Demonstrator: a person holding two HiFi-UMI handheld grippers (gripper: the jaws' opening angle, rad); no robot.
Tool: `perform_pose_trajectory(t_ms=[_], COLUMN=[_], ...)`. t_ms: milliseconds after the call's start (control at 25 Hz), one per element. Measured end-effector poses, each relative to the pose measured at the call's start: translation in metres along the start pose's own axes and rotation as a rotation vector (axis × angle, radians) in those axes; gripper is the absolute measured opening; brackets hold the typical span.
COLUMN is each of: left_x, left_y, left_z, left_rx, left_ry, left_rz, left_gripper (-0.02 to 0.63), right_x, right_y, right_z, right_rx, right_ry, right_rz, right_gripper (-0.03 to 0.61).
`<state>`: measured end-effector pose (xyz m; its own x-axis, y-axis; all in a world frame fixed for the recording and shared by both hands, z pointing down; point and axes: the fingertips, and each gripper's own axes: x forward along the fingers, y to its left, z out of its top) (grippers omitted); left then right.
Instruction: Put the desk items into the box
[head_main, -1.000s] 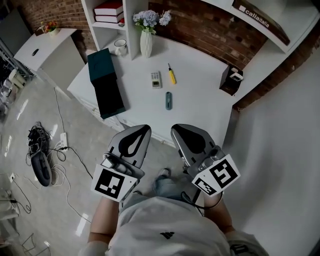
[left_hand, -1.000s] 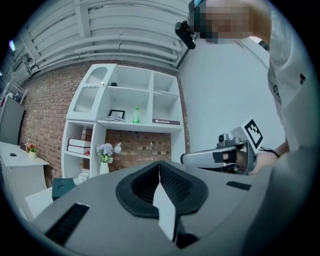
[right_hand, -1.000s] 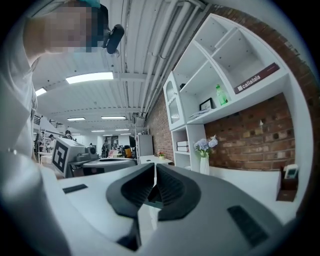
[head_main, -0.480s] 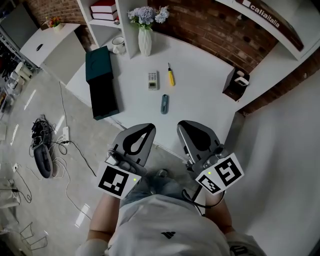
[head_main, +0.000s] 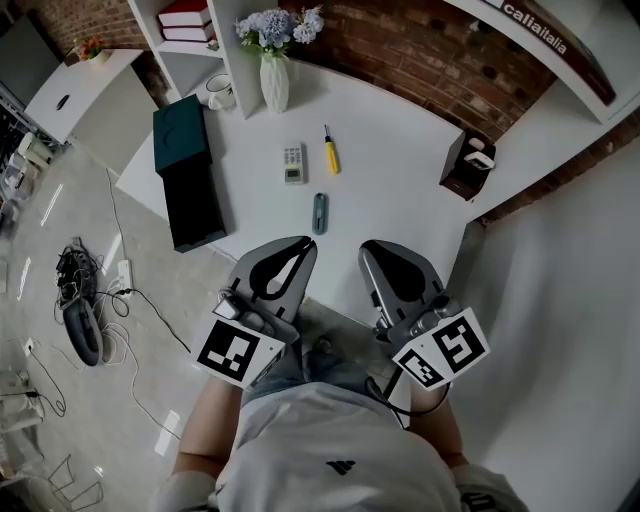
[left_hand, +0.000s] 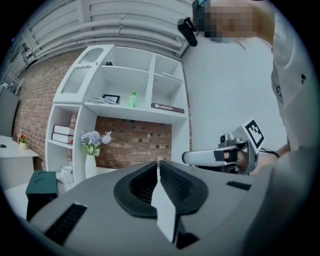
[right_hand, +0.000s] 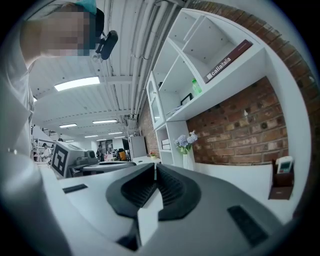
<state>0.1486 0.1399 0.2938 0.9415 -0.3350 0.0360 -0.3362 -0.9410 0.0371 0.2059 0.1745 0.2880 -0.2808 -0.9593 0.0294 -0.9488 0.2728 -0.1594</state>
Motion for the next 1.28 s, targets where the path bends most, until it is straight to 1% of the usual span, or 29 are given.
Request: perform_pose_trajectory(t_ms=[240,440,760,920,1120,1280], left_x=[0.019,0.033,0.057,0.069,0.081,0.089], left_y=[0.023,0.058,0.107,0.131,0.154,0.166], left_z=[0.005,0.009,0.008,0.005,-0.001,-0.009], left_rx=[-0.004,-0.001,-0.007,-0.014,-0.021,-0.021], left_ry=[0.004,-0.001,0.027,0.039,0.056,0.071], left_rz=[-0.041,-0.06,-0.106,-0.122,-0.147,-0.168], left_gripper=[0.014,0.014,0.014,0.014,0.014,0.014], right_x=[0.027,0.059,0.111,0.132,0.149,0.16], right_y=[-0.02,-0.033,-0.054,-0.067,-0.083,-0.091], right_z=[0.002,0.002,-0.008,-0.02,-0.044,-0.065], right_rx=[-0.002,0.0,0.019,0.037,0.081,0.107], right_ry=[0.012,0.028,0.058,0.087,0.137,0.183], right_rz=[-0.049,-0.08,-0.132,-0.161,-0.211,-0.243], right_gripper=[0.012,0.012,0.012,0.012,0.018,0.067])
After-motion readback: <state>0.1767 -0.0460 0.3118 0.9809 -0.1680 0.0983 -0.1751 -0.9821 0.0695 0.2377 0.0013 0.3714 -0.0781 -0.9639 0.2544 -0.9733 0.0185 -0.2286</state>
